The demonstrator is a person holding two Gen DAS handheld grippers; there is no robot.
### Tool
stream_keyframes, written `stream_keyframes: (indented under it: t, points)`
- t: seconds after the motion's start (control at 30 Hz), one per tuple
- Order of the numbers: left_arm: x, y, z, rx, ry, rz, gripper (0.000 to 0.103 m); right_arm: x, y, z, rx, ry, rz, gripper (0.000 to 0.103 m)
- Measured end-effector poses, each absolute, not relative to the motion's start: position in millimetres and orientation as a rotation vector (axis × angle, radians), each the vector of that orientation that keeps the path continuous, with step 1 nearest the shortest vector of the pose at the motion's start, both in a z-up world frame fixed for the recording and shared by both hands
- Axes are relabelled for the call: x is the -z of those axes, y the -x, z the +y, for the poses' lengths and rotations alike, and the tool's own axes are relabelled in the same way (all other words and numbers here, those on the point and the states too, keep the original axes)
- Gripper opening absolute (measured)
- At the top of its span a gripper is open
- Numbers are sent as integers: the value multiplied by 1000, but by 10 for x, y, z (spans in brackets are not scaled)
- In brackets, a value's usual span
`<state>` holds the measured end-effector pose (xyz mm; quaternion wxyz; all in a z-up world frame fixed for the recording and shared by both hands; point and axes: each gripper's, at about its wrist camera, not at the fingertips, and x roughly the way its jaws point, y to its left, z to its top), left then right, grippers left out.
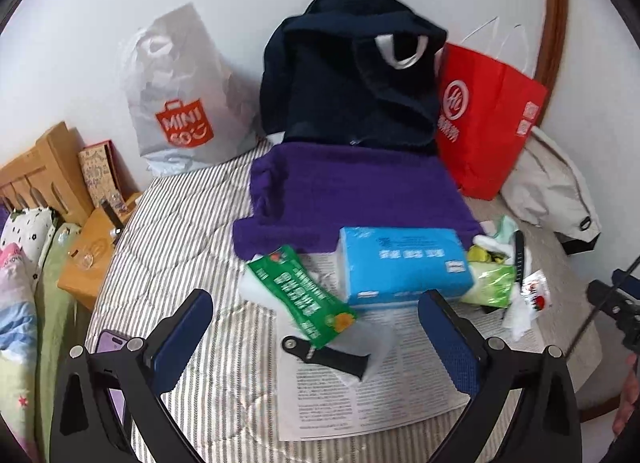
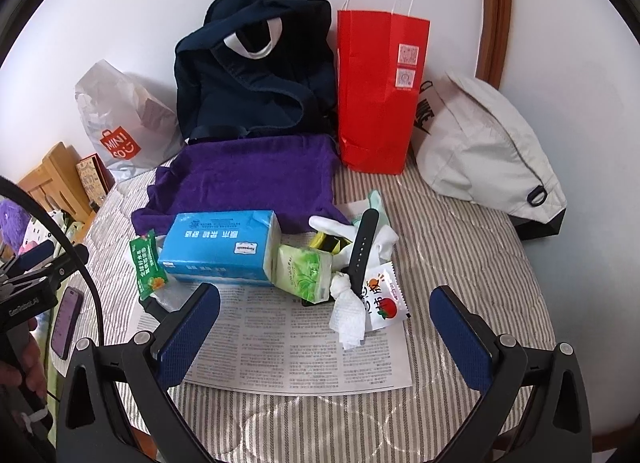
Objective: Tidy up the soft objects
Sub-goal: 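Grasp the green snack packet with the left tool while the right tool approaches the white gloves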
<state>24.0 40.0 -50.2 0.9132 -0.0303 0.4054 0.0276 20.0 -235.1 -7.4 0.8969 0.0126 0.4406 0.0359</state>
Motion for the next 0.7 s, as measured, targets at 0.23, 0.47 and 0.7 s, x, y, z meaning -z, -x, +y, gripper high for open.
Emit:
stream_keyframes:
  t: [0.23,0.47,0.7]
  points:
    - [909,-379,602,-54,88,902,99,263,-287,-2346,-76,-23,948,103]
    - [1194,-654,657,-64,106,943,97,473,-396,-2296,-76,-4,1003,103]
    - [1487,-934,601,-116,74,1019,97,607,-517,-2302,-74,14,1044,103]
